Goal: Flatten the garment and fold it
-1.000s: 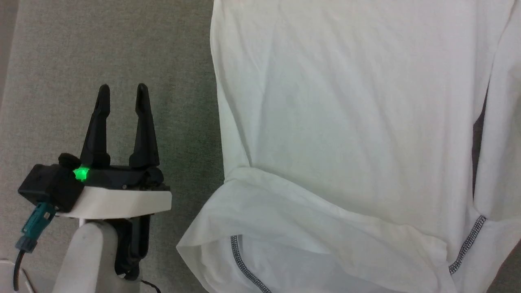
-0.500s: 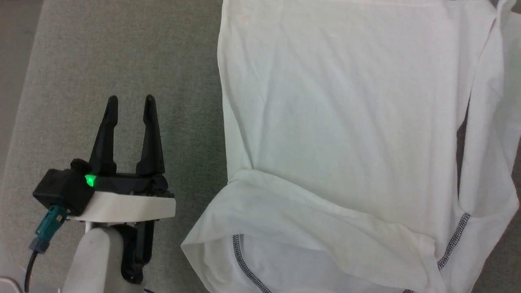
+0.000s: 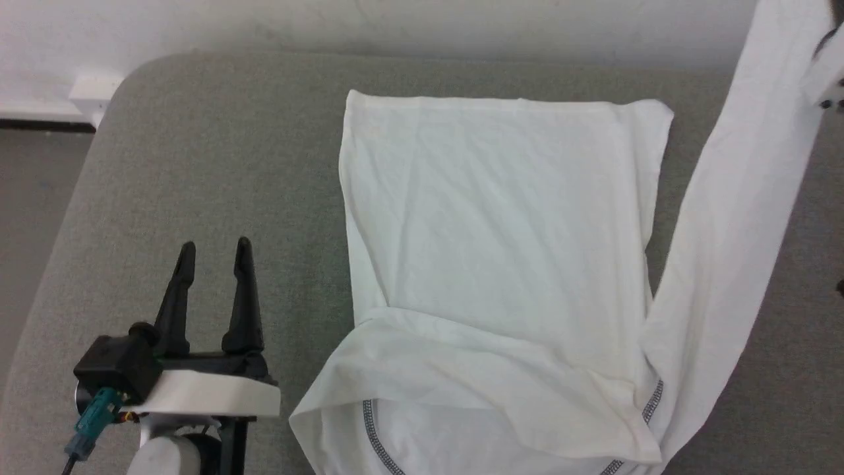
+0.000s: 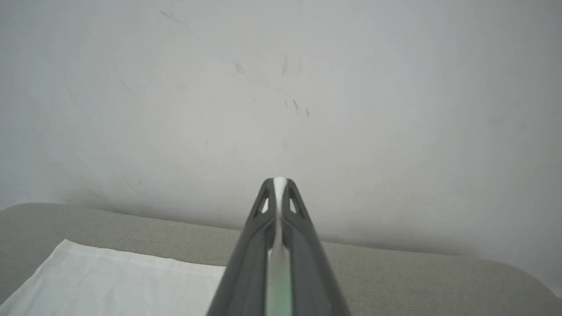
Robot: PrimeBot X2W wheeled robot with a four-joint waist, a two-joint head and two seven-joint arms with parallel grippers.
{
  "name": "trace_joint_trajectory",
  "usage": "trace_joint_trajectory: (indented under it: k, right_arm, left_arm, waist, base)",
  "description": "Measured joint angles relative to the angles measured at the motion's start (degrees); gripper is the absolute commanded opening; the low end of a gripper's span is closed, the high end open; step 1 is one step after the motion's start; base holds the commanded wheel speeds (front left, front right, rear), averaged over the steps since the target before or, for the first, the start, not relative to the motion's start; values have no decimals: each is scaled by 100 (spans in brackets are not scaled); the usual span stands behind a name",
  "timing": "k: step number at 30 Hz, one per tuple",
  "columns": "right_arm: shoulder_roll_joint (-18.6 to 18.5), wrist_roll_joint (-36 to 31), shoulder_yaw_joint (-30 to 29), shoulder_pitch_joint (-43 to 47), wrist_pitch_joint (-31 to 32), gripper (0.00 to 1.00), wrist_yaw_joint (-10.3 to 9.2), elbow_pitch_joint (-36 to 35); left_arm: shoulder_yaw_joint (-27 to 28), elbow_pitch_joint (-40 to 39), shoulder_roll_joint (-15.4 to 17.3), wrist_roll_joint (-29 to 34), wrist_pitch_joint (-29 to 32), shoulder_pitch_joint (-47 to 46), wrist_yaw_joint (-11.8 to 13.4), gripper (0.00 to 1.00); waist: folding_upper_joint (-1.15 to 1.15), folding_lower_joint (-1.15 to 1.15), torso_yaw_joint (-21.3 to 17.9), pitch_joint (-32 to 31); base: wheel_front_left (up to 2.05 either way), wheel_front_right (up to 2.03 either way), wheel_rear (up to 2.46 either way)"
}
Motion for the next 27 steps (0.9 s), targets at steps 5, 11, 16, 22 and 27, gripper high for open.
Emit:
trace_joint_trajectory:
  k: [5, 11, 16, 22, 27]
  right_arm:
    - [353, 376, 899, 787, 153, 0, 0, -1385]
    - [1180, 672, 1885, 1901, 315, 0, 0, -2541]
    - [1604, 1005, 2782, 2475, 286, 0, 0, -2442]
    - [1644, 1990, 4081, 2633, -166, 0, 0, -1884]
    - [1650, 2661, 4977, 2574, -605, 0, 0, -1271]
  left_arm:
    - [11, -165, 15, 0, 182, 282, 125, 100]
    - [-11, -293, 52, 0, 350, 455, 151, 100]
    - [-102, -315, 66, -1, 452, 452, 148, 100]
    - [-248, -203, 54, -4, 498, 445, 136, 100]
    - [-332, -43, 3, -21, 489, 429, 100, 100]
  waist:
    - [0, -1, -211, -490]
    - [0, 0, -447, -926]
    - [0, 0, -488, -1116]
    - [0, 1, -250, -1121]
    - [0, 1, 18, -1030]
  base:
    - [0, 0, 0]
    - [0, 0, 0]
    - [0, 0, 0]
    - [0, 0, 0]
    - [0, 0, 0]
